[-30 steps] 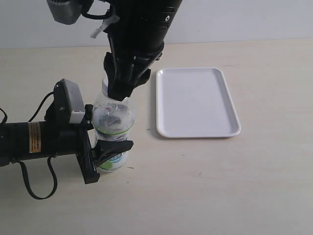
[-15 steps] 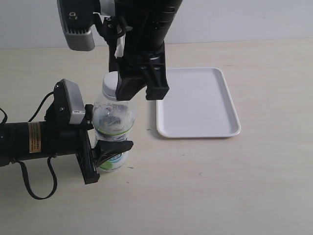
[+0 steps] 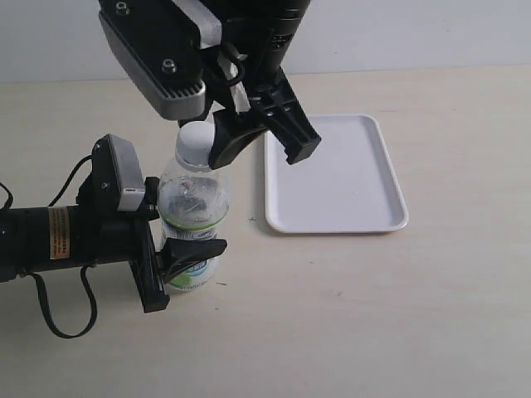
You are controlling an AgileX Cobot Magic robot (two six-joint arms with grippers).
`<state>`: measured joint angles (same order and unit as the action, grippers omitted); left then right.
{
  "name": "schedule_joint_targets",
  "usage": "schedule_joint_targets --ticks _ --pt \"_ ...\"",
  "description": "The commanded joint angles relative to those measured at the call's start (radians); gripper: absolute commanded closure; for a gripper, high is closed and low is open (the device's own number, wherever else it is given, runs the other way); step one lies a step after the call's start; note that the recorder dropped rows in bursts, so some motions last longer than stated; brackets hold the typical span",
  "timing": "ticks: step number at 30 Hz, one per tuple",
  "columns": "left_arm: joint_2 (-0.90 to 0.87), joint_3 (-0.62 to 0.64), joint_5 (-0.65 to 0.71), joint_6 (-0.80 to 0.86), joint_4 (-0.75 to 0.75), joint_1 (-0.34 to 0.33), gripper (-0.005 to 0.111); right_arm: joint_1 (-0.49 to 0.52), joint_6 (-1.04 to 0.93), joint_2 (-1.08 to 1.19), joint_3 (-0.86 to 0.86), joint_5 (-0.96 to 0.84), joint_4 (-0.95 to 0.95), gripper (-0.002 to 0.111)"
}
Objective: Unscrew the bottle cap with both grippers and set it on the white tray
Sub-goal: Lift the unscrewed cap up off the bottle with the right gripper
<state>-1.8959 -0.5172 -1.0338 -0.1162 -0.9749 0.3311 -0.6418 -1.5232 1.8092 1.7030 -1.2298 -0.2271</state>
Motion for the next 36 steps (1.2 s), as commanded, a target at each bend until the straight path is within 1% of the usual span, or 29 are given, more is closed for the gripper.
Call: schedule_joint_targets --ticks 1,7,17,22,27,28,31,33,34,36 --pt "0.009 -0.001 -0.008 -0.02 0.011 0.004 0.107 0.001 -0.107 -0.035 0.003 0.009 0.01 0.108" --pt "0.009 -0.001 -0.008 -0.022 0.011 0.004 0.107 0.001 -0.182 -0.039 0.003 0.009 0.01 0.108" --pt "0.009 -0.001 -0.008 -0.043 0.011 0.004 0.107 0.001 -0.421 -0.039 0.003 0.009 0.012 0.108" --pt "0.009 -0.001 -0.008 -0.043 0.011 0.004 0.107 0.001 -0.492 -0.039 0.003 0.009 0.029 0.108" --pt "0.009 -0.001 -0.012 -0.043 0.011 0.004 0.107 0.001 -0.487 -0.047 0.003 0.009 0.049 0.108" --pt "0.009 -0.001 -0.012 -0.043 0.013 0.004 0.107 0.001 -0.461 -0.054 0.003 0.009 0.054 0.108" --pt "0.009 -0.001 -0.016 -0.043 0.013 0.004 0.107 0.001 -0.297 -0.102 0.003 0.009 0.06 0.108" --pt "0.009 -0.001 -0.018 -0.043 0.013 0.004 0.107 0.001 -0.169 -0.145 0.003 0.009 0.091 0.108" --pt "0.009 -0.001 -0.018 -0.043 0.013 0.004 0.107 0.001 -0.055 -0.182 0.003 0.044 0.135 0.108" --pt "0.009 -0.001 -0.018 -0.043 0.013 0.004 0.107 0.001 0.073 -0.218 0.003 0.07 0.187 0.108"
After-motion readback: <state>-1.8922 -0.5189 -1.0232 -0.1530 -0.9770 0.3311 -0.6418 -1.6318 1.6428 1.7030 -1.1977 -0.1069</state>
